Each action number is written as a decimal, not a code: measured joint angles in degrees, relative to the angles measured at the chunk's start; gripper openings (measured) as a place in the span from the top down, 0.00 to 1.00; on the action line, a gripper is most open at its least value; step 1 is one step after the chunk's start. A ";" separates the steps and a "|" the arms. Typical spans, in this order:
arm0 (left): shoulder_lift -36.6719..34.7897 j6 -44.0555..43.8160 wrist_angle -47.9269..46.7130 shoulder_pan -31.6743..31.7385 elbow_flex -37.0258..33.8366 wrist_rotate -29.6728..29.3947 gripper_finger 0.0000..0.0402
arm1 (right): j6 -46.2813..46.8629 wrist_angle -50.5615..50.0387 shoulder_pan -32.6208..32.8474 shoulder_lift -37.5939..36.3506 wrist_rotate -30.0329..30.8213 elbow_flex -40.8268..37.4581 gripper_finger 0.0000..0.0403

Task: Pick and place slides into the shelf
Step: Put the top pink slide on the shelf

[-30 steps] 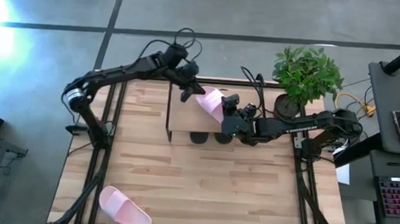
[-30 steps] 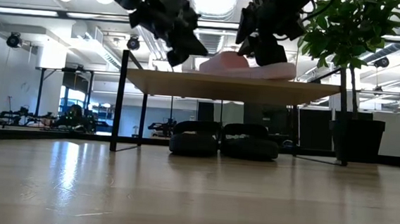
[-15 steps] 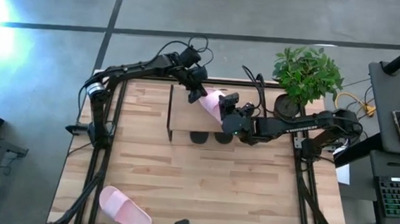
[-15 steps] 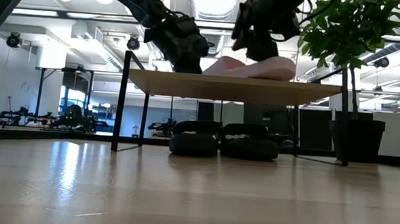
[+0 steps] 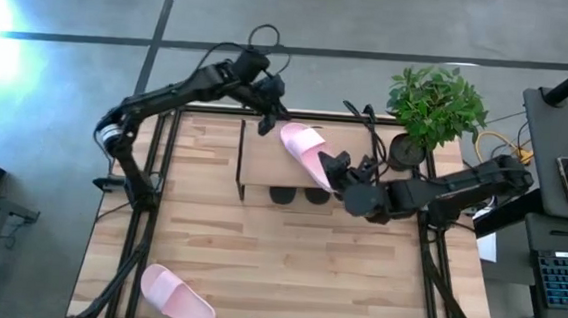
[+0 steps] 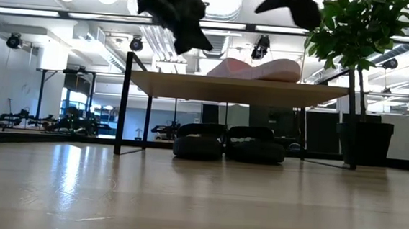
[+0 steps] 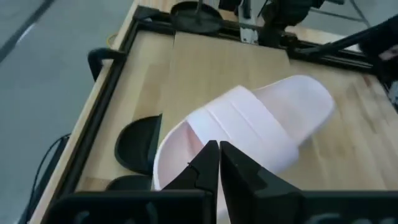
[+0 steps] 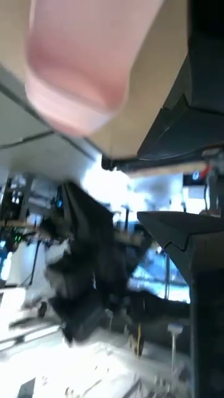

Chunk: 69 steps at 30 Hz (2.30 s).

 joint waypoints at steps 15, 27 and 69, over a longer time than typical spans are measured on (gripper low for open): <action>-2.61 3.48 -9.03 -5.21 -9.74 -2.68 1.00 | 1.96 -8.72 7.42 1.71 -3.77 0.00 0.74; 6.46 3.91 -2.63 -6.75 -2.95 -9.74 1.00 | 1.49 -8.56 8.95 1.69 -3.76 0.00 0.74; -10.24 0.08 -14.39 -7.48 -6.57 -10.27 1.00 | 27.15 -51.22 8.51 -0.03 -12.69 -2.40 0.98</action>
